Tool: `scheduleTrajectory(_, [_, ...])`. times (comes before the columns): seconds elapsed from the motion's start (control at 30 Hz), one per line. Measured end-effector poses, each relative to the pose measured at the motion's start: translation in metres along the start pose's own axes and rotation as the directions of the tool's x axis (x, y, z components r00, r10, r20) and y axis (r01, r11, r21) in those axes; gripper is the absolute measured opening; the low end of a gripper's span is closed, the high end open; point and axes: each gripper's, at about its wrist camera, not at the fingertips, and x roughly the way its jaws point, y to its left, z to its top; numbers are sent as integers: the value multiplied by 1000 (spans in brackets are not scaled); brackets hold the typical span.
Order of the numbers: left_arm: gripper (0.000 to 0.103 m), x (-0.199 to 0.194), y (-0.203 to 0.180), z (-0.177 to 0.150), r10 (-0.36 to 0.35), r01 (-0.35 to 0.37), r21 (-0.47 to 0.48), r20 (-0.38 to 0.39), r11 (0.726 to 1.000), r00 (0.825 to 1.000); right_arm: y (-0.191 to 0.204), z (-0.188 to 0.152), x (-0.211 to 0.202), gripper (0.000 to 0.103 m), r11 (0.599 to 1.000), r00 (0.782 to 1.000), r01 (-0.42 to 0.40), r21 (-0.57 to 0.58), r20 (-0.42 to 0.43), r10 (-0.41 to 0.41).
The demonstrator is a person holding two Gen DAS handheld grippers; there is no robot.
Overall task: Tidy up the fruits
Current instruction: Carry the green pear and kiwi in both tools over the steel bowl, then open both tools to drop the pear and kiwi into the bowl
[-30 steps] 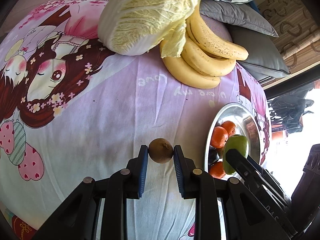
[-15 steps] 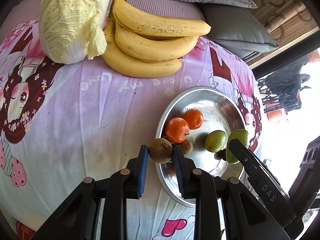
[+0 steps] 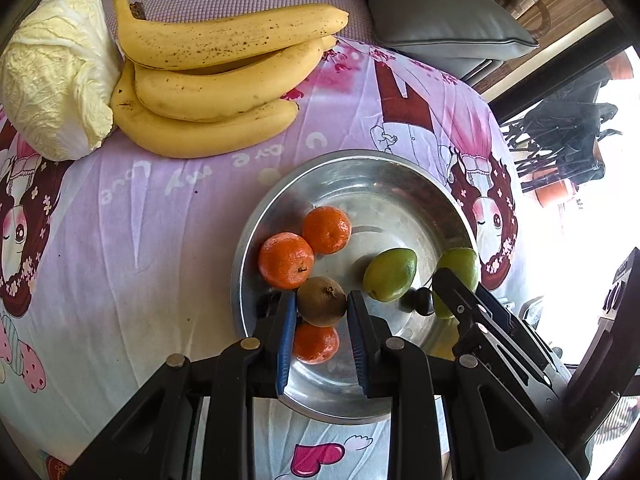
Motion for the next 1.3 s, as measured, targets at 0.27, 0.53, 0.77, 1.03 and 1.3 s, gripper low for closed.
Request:
scheduleTrajectory(0.27, [27,11,-9,4,10,-9,4,-27,1000,1000,-4,0,8,40,1000,999,8,10,-32,-8])
scheduleTrajectory(0.53, [27,21,-20,10,25,-24,14,-41,1000,999,-12,0,14,40,999,999,-2,39,-47,4])
scheduleTrajectory(0.77, [27,32,-23,11,29,-28,14,-68,999,997,-12,0,23,40,999,997,6,42,-79,-3])
scheduleTrajectory(1.03, [27,39,-22,15,41,-42,-1,-83,999,996,-12,1,27,40,999,996,14,44,-88,-10])
scheduleTrajectory(1.3, [29,38,-20,11,35,-37,-18,-87,999,996,-10,0,23,41,999,996,23,48,-85,-18])
